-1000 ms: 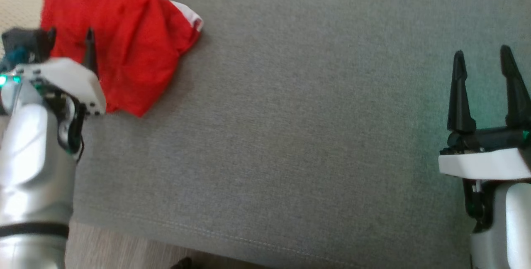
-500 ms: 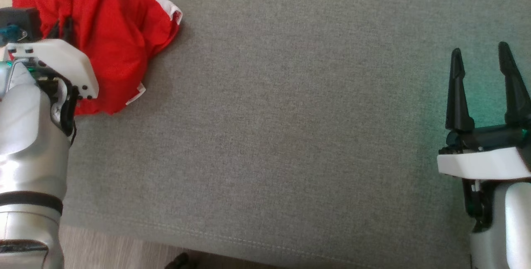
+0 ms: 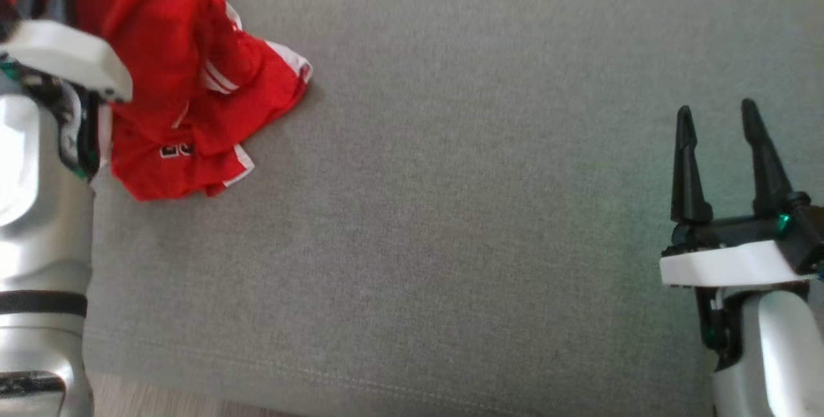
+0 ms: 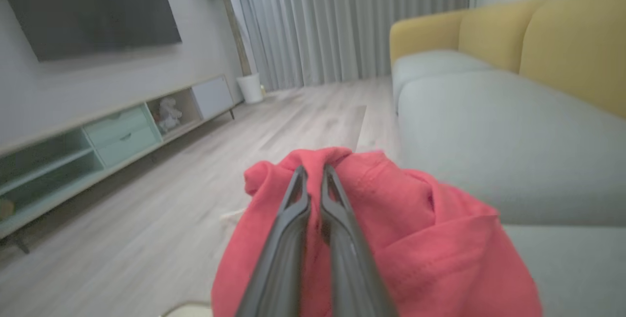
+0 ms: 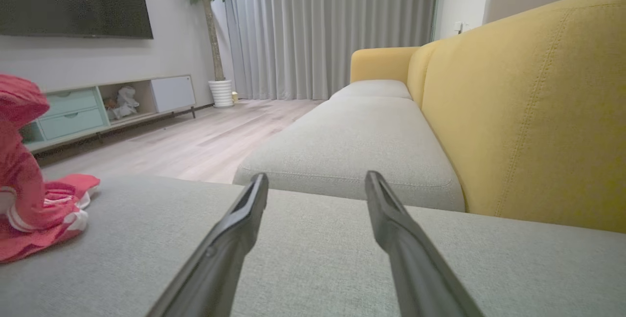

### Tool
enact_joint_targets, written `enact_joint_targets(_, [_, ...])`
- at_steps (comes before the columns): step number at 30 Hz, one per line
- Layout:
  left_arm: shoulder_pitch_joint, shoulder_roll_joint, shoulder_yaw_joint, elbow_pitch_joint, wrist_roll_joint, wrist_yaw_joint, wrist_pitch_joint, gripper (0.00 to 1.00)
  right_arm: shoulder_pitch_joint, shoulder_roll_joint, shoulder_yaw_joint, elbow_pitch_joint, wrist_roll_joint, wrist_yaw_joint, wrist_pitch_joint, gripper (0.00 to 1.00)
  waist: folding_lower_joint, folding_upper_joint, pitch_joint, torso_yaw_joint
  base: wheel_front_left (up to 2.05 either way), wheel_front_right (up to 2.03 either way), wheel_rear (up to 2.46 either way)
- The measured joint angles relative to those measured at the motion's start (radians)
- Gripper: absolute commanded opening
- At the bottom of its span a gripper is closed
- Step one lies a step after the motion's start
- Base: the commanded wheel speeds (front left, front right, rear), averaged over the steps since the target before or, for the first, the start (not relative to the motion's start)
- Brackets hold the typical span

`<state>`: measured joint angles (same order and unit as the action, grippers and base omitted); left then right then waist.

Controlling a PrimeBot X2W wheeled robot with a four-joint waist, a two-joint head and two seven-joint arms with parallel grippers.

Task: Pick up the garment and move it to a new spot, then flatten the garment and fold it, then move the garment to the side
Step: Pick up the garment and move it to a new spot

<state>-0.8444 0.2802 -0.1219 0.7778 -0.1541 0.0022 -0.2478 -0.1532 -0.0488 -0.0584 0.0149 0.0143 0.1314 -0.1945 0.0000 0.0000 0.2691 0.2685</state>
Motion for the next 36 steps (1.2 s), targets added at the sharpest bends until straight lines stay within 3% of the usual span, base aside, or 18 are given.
enact_joint_targets(8, [0.077, -0.006, -0.025, -0.34, 0.0, 0.006, 0.006, 0.0, 0.011, 0.001, 0.027, 0.073, 0.074, 0.0, -0.035, 1.0, -0.0001, 0.0001, -0.121, -0.017, 0.0, 0.0, 0.0])
enact_joint_targets(19, [0.185, -0.107, -0.158, -0.674, -0.011, 0.017, 0.207, 0.0, 0.009, 0.001, 0.044, 0.086, 0.109, 0.0, -0.054, 1.0, -0.0001, 0.0, -0.157, -0.138, 0.0, 0.0, 0.0])
enact_joint_targets(27, [0.205, -0.203, -0.278, -0.667, -0.007, 0.043, 0.228, 0.0, -0.038, 0.001, 0.038, 0.037, 0.123, 0.0, -0.056, 1.0, -0.0001, 0.0, -0.098, -0.256, 0.0, 0.0, 0.0])
enact_joint_targets(34, [0.16, -0.235, -0.436, -0.485, -0.012, 0.081, 0.177, 0.0, -0.1, 0.001, 0.018, -0.005, 0.171, 0.0, -0.057, 1.0, 0.0, 0.0, -0.007, -0.37, 0.0, 0.0, 0.0])
enact_joint_targets(36, [0.136, -0.234, -0.498, -0.445, -0.059, 0.099, 0.157, 0.0, -0.113, 0.001, 0.02, -0.008, 0.183, 0.0, -0.057, 1.0, 0.0001, 0.0, 0.018, -0.404, 0.0, 0.0, 0.0])
